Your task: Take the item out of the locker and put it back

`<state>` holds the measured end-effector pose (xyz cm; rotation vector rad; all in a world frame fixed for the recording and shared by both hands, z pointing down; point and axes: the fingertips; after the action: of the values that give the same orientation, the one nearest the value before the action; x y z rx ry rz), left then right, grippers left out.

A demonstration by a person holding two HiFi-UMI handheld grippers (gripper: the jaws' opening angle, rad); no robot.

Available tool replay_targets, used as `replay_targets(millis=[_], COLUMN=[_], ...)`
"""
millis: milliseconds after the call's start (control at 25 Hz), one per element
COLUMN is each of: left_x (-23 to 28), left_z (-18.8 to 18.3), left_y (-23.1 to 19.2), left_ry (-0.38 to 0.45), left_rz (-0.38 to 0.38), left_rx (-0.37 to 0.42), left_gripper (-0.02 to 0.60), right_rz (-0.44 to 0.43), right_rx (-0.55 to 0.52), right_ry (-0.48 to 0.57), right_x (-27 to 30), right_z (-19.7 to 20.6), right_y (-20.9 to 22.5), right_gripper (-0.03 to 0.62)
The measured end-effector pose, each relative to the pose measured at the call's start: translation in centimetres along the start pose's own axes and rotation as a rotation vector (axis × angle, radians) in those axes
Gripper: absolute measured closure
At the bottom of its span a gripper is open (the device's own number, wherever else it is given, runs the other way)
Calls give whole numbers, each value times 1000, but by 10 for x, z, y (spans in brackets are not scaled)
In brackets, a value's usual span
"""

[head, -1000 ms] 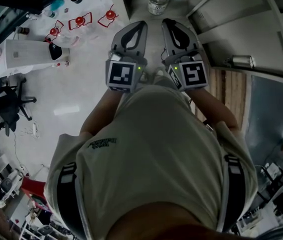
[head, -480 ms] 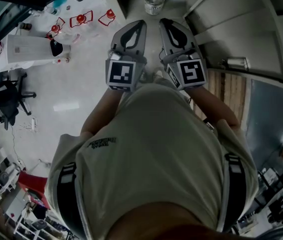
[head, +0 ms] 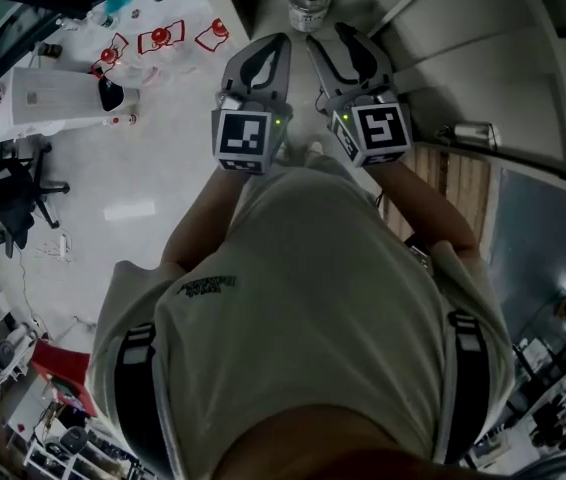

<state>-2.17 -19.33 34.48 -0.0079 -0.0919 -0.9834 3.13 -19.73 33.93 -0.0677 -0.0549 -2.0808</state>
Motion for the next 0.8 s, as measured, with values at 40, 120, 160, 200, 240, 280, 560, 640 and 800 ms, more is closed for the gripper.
replay_targets(millis=[40,120,160,200,240,280,560,640,800], left_x=[2,6,7,9,10,11,21,24,29], left_z=[1,3,5,7,10,12,32,39,50], left_y=[-1,-4,-5,-6,-8,-9,-20,-21,-21], left_ry=[0,6,7,8,8,7,3,-1,9], left_rz=[-4,-13,-17,-21,-24,-27,-38,-38,-32], left_rx=[-2,-6,-7,-6,-3,-1,19,23,24], left_gripper=[566,566,566,566,566,566,566,566,566], right_rz=[2,4,6,8,11,15,46,53,69], right_rx=[-4,-13,-17,-22,-26,-28,-41,-48,-58], right_ry=[-5,-18,-23,-26,-29,-34,-60,-67,-84], right_x=[3,8,11,14,17,20,43,49,60], right_z=[2,6,10,13,17,20,43,51,65], right_y=[1,4,5,6,7,9,21,24,30], right_gripper=[391,370,361,361,361,331,263,263,224])
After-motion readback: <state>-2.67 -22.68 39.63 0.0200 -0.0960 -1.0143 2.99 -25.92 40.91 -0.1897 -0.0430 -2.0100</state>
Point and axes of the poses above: the fingertips, and each gripper's own axes: x forward along the fingers, y to its right, z out of its underside
